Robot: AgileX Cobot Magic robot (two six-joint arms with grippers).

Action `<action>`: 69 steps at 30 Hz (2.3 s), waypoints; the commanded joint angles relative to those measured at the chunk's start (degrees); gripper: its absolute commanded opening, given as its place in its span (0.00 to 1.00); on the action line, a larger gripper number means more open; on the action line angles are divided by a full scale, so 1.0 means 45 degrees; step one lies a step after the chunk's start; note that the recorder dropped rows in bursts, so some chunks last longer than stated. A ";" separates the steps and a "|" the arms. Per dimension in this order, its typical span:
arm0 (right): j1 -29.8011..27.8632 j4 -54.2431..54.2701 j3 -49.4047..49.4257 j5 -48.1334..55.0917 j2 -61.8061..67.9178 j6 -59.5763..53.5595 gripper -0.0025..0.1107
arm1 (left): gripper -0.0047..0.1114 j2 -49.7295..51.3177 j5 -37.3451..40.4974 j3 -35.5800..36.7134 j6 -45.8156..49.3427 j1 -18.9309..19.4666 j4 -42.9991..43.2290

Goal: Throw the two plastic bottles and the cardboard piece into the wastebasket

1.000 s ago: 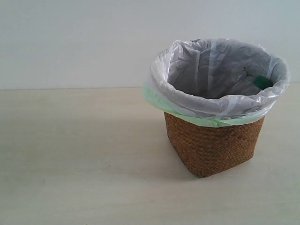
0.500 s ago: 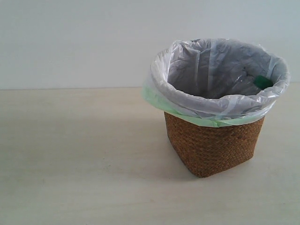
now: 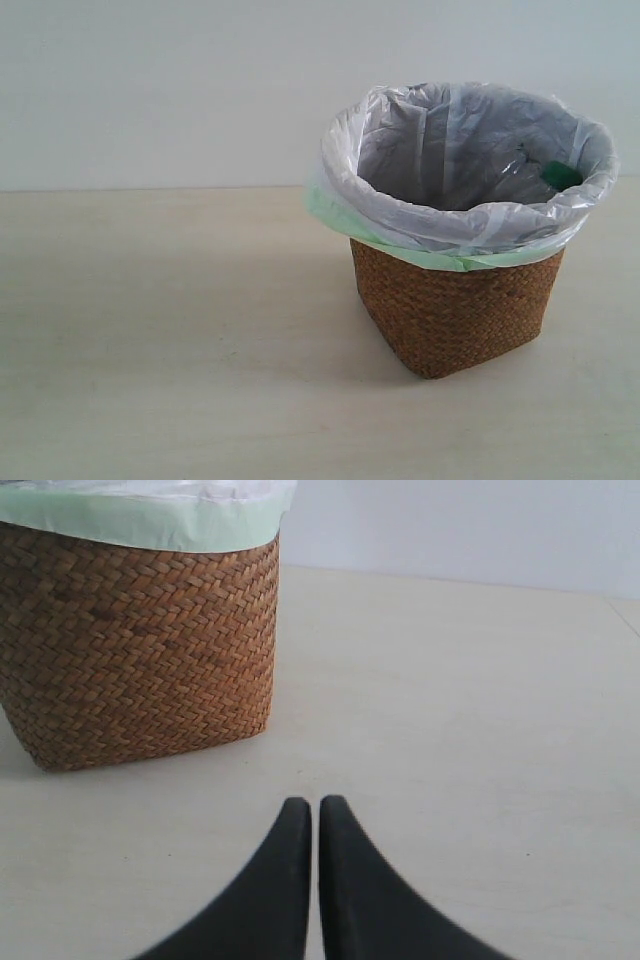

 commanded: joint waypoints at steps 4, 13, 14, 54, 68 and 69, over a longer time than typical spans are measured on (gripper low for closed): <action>-0.0069 -0.0031 -0.0007 -0.0109 -0.0067 0.0000 0.02 | 0.07 -0.0021 0.0797 0.0069 -0.0047 0.0039 0.0123; -0.0069 -0.0031 -0.0007 -0.0109 -0.0067 0.0000 0.02 | 0.07 -0.0021 0.0797 0.0069 -0.0047 0.0039 0.0119; -0.0069 -0.0031 -0.0007 -0.0109 -0.0067 0.0000 0.02 | 0.07 -0.0021 0.0797 0.0069 -0.0047 0.0039 0.0119; -0.0069 -0.0031 -0.0007 -0.0109 -0.0067 0.0000 0.02 | 0.07 -0.0021 0.2336 0.0069 -0.4256 0.0039 0.0009; -0.0069 -0.0031 -0.0007 -0.0109 -0.0067 0.0000 0.02 | 0.07 -0.0021 0.2336 0.0069 -0.4256 0.0039 0.0009; -0.0069 -0.0031 -0.0007 -0.0109 -0.0067 0.0000 0.02 | 0.07 -0.0021 0.2336 0.0069 -0.4256 0.0039 0.0009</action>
